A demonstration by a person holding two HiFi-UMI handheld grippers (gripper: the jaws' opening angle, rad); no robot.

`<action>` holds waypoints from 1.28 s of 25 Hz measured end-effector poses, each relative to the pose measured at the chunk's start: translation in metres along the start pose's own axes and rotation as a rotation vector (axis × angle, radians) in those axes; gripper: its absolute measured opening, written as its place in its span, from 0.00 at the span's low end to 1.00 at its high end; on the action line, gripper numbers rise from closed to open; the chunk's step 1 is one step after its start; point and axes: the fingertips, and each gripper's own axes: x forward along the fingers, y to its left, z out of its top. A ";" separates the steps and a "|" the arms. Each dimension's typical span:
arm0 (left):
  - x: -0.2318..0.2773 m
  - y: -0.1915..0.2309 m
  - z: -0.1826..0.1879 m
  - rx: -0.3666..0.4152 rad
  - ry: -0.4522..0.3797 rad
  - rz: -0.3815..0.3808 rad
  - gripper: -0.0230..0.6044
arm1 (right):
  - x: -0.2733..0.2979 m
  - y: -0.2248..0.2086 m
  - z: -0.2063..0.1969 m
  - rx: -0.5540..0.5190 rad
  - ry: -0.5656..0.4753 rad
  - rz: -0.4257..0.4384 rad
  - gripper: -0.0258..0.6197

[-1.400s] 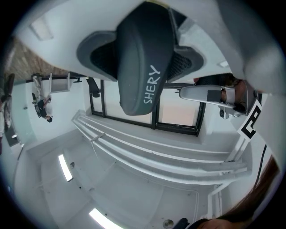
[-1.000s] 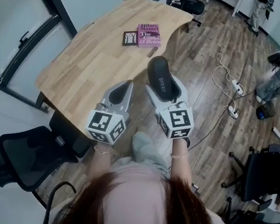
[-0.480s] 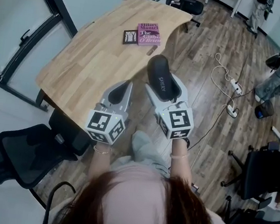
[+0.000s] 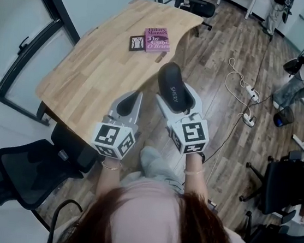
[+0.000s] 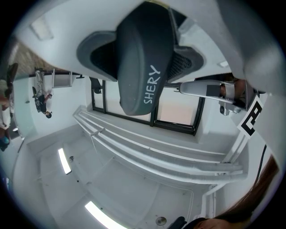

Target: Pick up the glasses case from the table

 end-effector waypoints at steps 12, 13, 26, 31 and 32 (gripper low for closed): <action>0.012 -0.001 0.004 -0.008 -0.011 -0.022 0.05 | 0.004 0.005 0.006 -0.009 -0.001 0.023 0.58; 0.013 0.000 0.004 -0.011 -0.013 -0.022 0.05 | 0.004 0.005 0.006 -0.009 -0.002 0.023 0.58; 0.015 -0.001 0.007 -0.008 -0.023 -0.033 0.05 | 0.003 0.001 0.008 -0.005 -0.009 0.011 0.58; 0.012 0.002 0.007 -0.013 -0.023 -0.035 0.05 | 0.005 0.005 0.009 -0.011 -0.007 0.011 0.58; 0.012 0.003 0.007 -0.013 -0.022 -0.036 0.05 | 0.006 0.006 0.009 -0.013 -0.007 0.011 0.58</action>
